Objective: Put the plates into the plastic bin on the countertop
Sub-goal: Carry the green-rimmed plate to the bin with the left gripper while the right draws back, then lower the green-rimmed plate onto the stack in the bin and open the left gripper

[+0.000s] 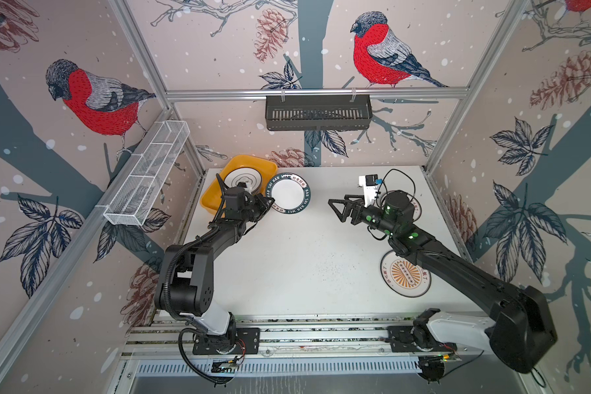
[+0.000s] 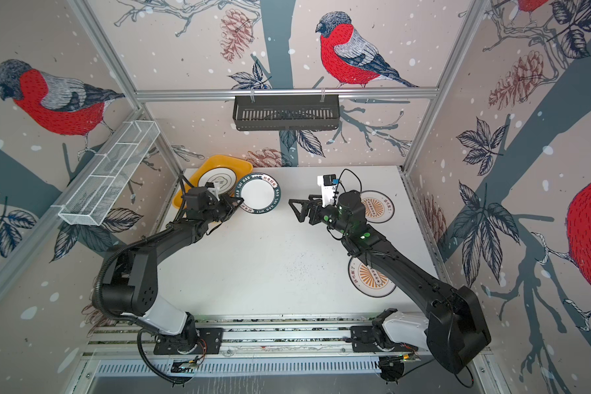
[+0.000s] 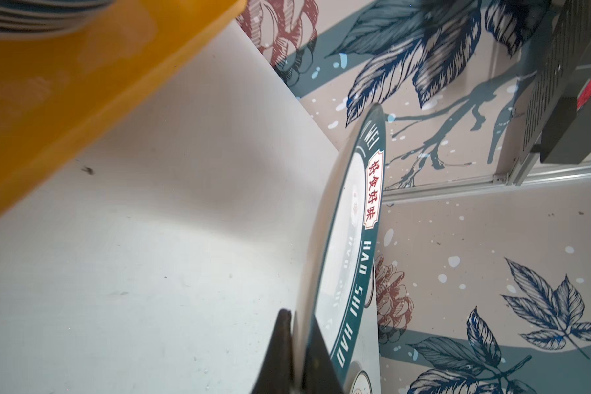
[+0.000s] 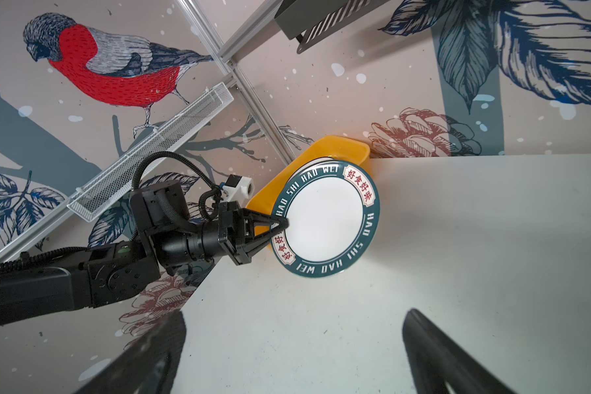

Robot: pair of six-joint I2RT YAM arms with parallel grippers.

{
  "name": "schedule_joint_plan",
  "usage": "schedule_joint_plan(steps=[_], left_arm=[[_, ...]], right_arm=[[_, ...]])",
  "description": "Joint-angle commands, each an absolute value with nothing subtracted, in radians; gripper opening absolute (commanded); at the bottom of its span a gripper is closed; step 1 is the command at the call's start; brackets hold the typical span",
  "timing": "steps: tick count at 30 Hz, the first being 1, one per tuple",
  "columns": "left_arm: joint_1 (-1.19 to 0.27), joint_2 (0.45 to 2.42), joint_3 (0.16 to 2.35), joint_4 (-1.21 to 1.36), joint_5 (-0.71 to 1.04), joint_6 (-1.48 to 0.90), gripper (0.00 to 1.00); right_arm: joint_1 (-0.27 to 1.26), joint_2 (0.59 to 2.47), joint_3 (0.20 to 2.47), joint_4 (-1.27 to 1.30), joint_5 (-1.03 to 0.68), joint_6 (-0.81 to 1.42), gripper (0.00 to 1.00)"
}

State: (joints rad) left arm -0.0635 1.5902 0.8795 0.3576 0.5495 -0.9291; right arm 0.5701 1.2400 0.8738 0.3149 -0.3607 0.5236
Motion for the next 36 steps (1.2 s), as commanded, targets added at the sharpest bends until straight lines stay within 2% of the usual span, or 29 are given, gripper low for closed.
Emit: schedule_joint_plan(steps=[1,8,15,28,36], left_arm=[[0.007,1.59,0.882,0.444,0.599,-0.957,0.0],[0.161,1.687,0.936,0.502,0.656,-1.02,0.0],[0.191,1.797,1.116,0.396,0.606,-0.989,0.0],[0.244,2.073,1.451,0.235,0.63,-0.97,0.0],[0.254,2.126,1.471,0.216,0.568,-0.973,0.0]], right_arm=[[0.601,1.271,0.904,0.342,-0.356,0.485,1.0],[0.653,1.297,0.95,0.266,-0.278,0.422,1.0],[0.673,1.279,0.963,0.233,-0.24,0.376,1.0],[0.701,1.278,0.979,0.229,-0.195,0.334,1.0],[0.702,1.279,0.982,0.199,-0.087,0.33,1.0]])
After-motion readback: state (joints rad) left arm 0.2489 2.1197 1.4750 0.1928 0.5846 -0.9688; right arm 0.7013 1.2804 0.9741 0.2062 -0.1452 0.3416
